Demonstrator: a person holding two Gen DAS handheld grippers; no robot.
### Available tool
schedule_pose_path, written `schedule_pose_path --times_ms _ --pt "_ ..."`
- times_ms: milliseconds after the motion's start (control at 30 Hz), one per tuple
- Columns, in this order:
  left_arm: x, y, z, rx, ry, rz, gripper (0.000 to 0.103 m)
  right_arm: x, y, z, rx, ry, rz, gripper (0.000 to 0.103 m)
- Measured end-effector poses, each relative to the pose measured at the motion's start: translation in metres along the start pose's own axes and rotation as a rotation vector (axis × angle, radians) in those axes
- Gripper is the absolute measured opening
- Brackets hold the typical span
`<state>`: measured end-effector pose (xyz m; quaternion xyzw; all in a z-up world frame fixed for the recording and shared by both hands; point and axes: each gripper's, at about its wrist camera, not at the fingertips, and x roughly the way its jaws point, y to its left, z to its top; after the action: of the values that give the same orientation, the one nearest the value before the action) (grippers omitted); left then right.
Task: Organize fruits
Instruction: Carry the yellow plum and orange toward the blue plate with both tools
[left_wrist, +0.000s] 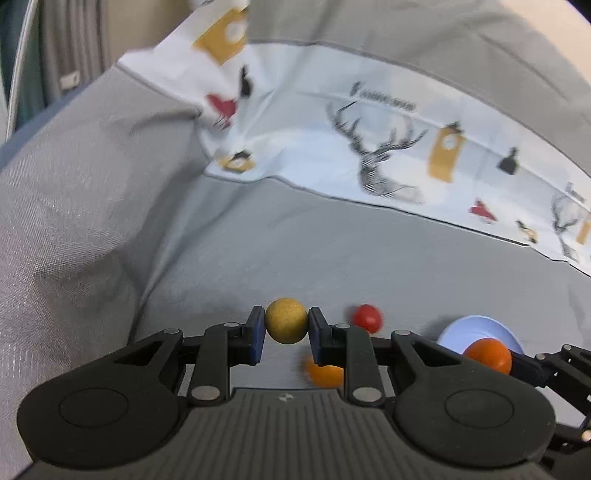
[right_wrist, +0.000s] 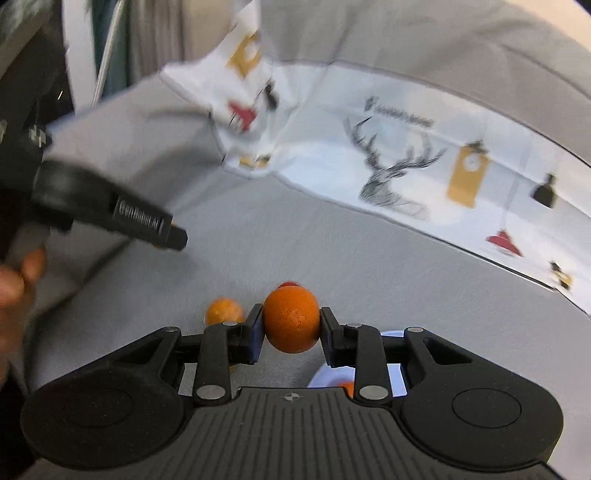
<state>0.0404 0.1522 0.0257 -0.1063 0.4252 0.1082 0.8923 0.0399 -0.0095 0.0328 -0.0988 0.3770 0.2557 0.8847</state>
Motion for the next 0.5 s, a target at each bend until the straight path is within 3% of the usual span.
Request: schedule_pose_path --times_ms 200,500 --pt "0.009 -0.025 -0.02 0.06 0.037 -0.064 0.027 -0.012 -0.016 -0.03 0.127 0.006 -0.058 0.032" --pt "0.032 -0.037 -0.02 0.095 0.057 -0.057 0.027 -0.003 -0.04 -0.036 0.156 0.007 -0.12 0.032"
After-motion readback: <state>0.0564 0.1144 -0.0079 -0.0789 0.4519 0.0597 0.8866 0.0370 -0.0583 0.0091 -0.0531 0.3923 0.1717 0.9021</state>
